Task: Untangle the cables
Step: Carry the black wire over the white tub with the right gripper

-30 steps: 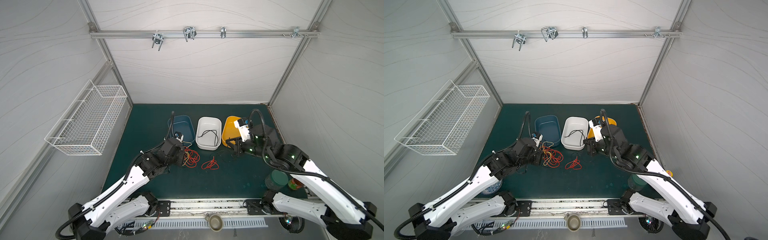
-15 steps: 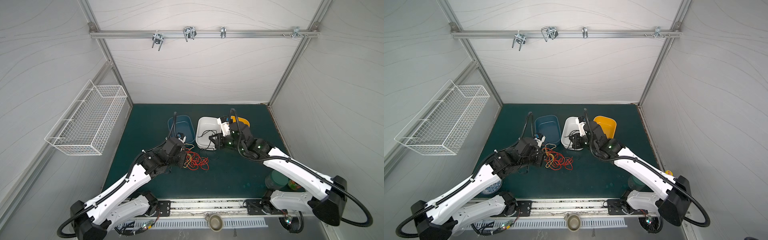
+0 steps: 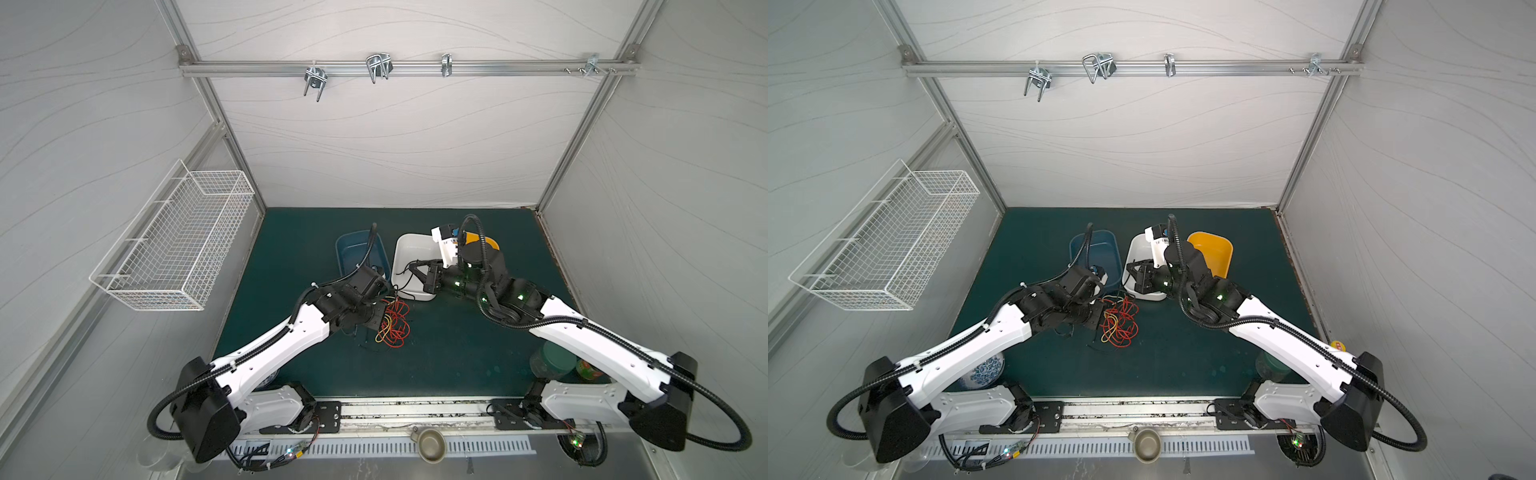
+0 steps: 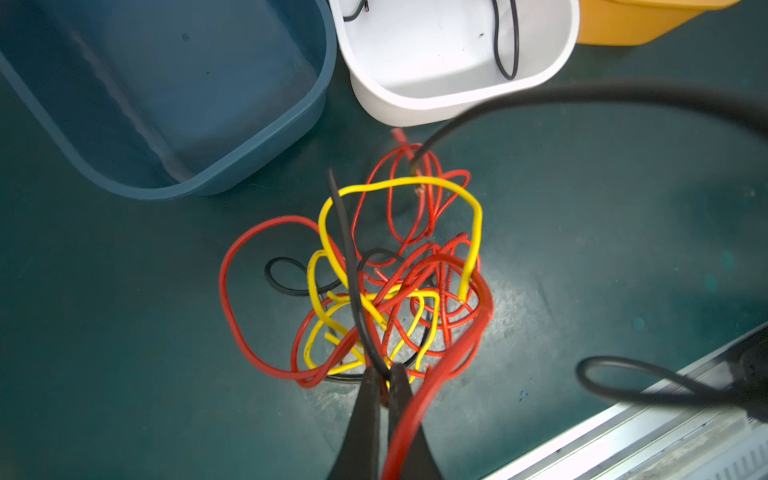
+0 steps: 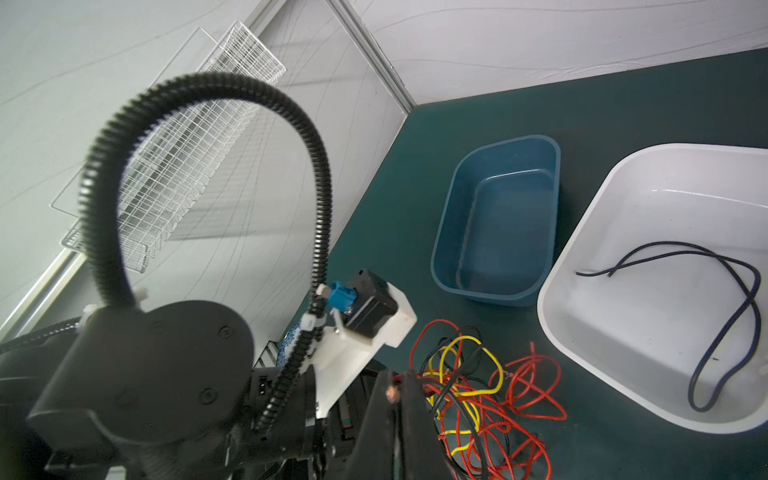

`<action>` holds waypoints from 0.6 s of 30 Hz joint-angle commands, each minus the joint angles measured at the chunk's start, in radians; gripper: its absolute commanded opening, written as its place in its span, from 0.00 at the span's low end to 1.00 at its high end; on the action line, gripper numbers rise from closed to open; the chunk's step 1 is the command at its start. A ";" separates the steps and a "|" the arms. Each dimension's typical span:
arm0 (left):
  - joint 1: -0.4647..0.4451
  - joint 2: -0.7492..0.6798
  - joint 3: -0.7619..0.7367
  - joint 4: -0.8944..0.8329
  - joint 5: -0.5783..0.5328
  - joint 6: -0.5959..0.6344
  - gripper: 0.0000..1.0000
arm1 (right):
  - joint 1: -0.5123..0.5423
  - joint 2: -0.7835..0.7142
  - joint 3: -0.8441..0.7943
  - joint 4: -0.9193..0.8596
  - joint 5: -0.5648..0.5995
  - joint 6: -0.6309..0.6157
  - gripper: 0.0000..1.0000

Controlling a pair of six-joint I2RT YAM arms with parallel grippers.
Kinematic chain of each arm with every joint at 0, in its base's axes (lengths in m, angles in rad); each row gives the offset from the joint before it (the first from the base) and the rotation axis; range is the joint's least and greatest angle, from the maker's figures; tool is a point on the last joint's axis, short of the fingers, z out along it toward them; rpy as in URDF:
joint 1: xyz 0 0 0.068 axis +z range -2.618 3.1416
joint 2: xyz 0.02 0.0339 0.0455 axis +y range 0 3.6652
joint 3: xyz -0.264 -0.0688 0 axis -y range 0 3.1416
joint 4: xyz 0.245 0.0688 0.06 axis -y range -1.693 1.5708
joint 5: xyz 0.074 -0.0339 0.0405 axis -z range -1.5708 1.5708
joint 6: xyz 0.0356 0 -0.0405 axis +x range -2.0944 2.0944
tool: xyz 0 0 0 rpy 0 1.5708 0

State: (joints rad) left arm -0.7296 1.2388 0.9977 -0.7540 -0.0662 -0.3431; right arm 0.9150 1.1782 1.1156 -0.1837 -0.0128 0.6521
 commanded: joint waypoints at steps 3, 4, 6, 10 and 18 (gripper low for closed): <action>-0.025 0.086 0.099 0.012 -0.013 -0.105 0.00 | 0.010 -0.073 0.021 -0.015 0.017 0.054 0.00; -0.026 0.096 0.093 0.026 -0.012 -0.117 0.00 | 0.010 -0.082 0.028 -0.025 0.015 0.052 0.00; -0.026 0.104 0.071 0.061 -0.001 -0.135 0.00 | 0.010 -0.102 0.038 -0.048 0.013 0.050 0.00; -0.027 0.113 0.024 0.115 0.016 -0.161 0.00 | 0.011 -0.147 0.043 -0.074 0.013 0.050 0.00; -0.026 0.070 -0.017 0.157 0.057 -0.180 0.06 | 0.010 -0.184 0.068 -0.119 0.006 0.028 0.00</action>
State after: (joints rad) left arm -0.7521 1.3422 0.9752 -0.6514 -0.0284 -0.4980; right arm 0.9173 1.0100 1.1519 -0.2729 -0.0082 0.6849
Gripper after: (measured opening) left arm 0.061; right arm 0.054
